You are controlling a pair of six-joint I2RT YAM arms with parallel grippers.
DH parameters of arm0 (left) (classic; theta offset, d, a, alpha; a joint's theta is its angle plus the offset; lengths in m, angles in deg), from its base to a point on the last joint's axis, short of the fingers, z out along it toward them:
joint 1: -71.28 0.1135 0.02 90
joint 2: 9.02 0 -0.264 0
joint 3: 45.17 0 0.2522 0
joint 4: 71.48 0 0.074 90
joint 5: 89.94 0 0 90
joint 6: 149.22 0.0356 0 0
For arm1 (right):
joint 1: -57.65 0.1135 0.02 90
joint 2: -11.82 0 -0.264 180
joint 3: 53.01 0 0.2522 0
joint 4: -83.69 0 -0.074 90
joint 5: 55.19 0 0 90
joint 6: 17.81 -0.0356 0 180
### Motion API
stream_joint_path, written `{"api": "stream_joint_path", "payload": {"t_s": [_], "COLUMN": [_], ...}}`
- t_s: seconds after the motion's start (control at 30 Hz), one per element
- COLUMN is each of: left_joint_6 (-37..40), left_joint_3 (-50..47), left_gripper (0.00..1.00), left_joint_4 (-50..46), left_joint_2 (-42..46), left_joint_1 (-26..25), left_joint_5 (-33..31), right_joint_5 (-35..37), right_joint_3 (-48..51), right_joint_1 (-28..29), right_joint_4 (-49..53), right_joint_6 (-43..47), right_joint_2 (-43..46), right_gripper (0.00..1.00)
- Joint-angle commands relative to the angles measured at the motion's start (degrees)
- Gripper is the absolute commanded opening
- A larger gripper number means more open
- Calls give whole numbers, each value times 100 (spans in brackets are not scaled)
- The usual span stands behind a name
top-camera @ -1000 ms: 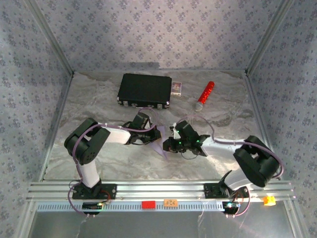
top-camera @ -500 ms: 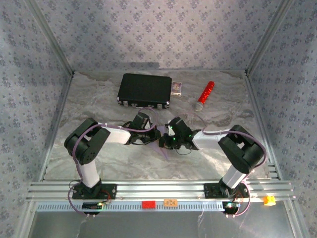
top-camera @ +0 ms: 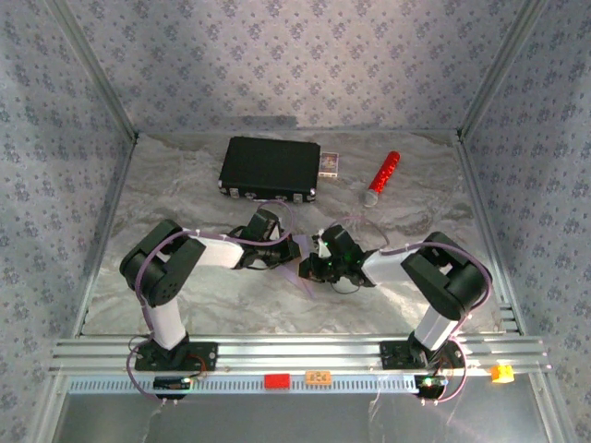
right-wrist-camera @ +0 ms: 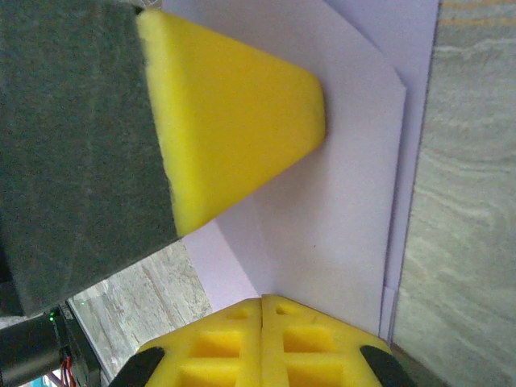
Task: Fold a paper plane with a square sheet of paper (pick it up from the middle)
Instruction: Fourth fold the wing at the center of the table.
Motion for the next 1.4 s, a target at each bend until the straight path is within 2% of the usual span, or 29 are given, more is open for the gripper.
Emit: {"api": "stream_joint_path", "payload": {"t_s": [0.0, 0.5, 0.77, 0.87, 1.13, 1.23, 1.37], "left_joint_6": [96, 70, 65, 61, 54, 78, 70], "left_joint_3": [-164, -191, -192, -199, -189, -200, -197], "left_gripper": [2, 2, 2, 2, 2, 2, 2], "left_joint_4": [-505, -447, -437, -441, -444, -457, -449], "left_joint_2": [-104, -130, -113, -104, -122, -113, -128], "left_joint_1": [28, 42, 22, 19, -2, -2, 0], "left_joint_5": [-310, -294, -283, -292, -277, -288, -298], "right_joint_5": [-83, 125, 186, 218, -32, -90, -164], "right_joint_3": [233, 1041, 427, 139, -394, -276, 251], "right_joint_1": [29, 240, 221, 186, 186, 191, 309], "right_joint_4": [587, 957, 1586, 1631, 1278, 1220, 828], "right_joint_6": [1, -21, 214, 295, 301, 265, 97], "right_joint_2": [146, 1024, 1679, 1581, 535, 310, 451], "right_gripper": [8, 8, 9, 9, 9, 10, 10]}}
